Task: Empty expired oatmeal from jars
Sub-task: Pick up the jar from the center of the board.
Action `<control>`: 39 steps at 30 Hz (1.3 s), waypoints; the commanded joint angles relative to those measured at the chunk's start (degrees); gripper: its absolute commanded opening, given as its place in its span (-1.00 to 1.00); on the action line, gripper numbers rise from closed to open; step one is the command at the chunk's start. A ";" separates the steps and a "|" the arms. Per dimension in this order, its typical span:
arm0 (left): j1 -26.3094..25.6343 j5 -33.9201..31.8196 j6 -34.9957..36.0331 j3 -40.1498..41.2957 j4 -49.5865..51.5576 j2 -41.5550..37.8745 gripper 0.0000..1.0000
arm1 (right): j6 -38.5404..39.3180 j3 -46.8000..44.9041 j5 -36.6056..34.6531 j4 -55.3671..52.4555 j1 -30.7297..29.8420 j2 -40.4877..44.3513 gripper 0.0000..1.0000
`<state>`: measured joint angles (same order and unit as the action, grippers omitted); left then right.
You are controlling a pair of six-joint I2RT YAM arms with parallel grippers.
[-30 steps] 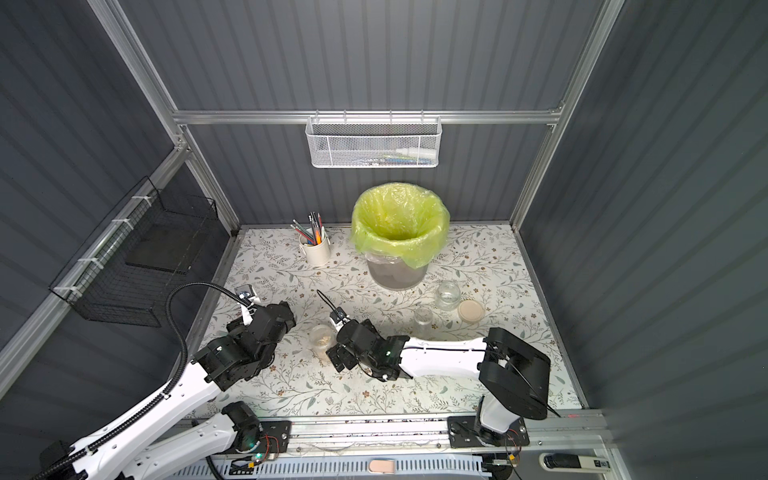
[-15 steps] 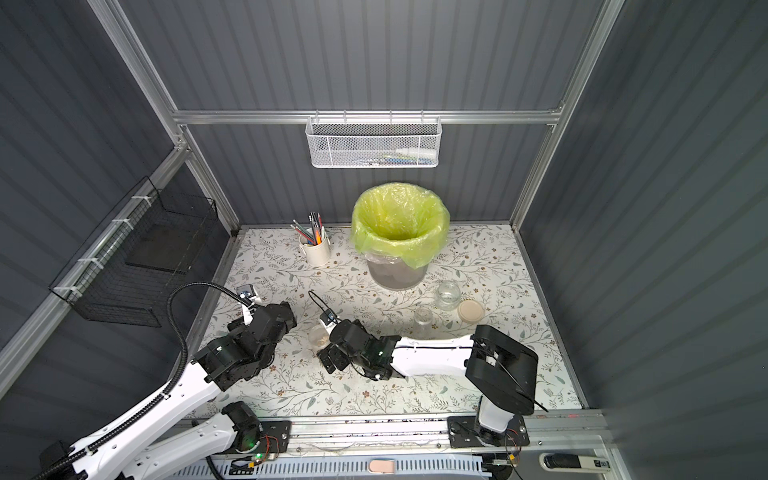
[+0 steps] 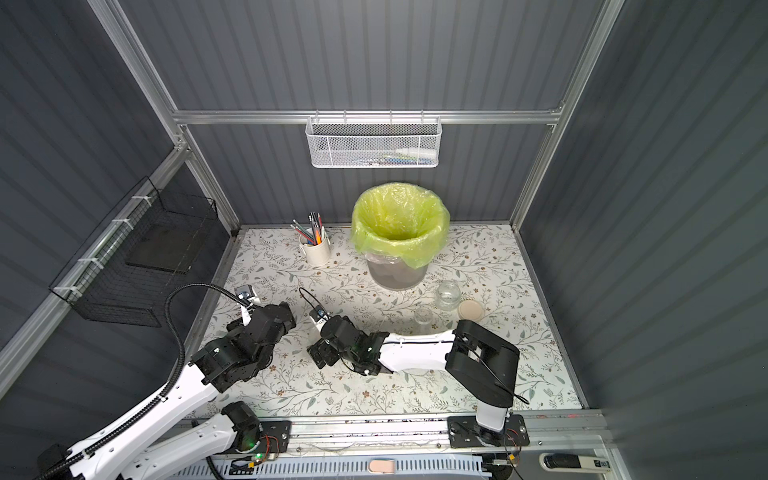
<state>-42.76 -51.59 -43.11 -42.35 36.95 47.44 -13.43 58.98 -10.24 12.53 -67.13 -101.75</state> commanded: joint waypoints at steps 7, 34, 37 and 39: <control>0.27 -0.18 0.96 0.42 1.02 -0.48 0.99 | -0.21 1.22 2.02 2.75 1.57 -1.68 0.85; 0.23 4.13 9.81 4.75 -10.19 -5.64 1.00 | -4.03 1.47 2.67 0.52 4.16 0.96 0.07; 0.23 4.57 12.46 4.31 -11.81 -4.99 0.99 | -4.02 0.88 2.70 0.16 4.49 2.36 0.02; 0.22 4.97 14.19 3.95 -13.17 -3.85 0.99 | -3.88 0.92 2.60 -1.04 4.64 3.08 -0.03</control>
<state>-42.76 -47.66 -33.32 -38.09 27.35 42.81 -16.60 60.01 -7.05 12.34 -62.87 -101.03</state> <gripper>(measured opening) 0.997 0.660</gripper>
